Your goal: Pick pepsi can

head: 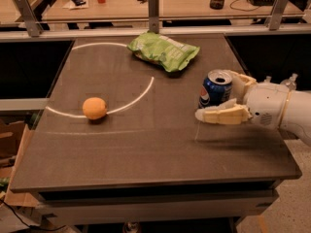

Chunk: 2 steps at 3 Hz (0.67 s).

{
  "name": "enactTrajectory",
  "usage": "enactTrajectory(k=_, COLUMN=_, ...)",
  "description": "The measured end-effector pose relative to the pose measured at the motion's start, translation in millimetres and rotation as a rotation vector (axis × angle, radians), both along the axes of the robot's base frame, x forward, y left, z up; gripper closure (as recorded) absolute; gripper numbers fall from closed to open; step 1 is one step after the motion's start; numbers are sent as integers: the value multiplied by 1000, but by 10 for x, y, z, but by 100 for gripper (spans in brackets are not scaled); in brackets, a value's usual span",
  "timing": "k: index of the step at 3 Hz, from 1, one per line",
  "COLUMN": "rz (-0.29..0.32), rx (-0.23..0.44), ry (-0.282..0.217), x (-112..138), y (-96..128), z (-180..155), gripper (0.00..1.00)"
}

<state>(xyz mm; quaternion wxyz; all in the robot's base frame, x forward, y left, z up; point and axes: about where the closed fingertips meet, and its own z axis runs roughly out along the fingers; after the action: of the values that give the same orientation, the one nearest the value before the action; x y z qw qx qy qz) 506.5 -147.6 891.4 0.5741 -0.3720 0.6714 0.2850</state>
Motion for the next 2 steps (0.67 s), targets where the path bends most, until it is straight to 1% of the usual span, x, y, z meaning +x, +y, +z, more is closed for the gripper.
enactTrajectory(k=2, rz=56, rx=24, ry=-43, x=73, y=127, z=147, gripper=64)
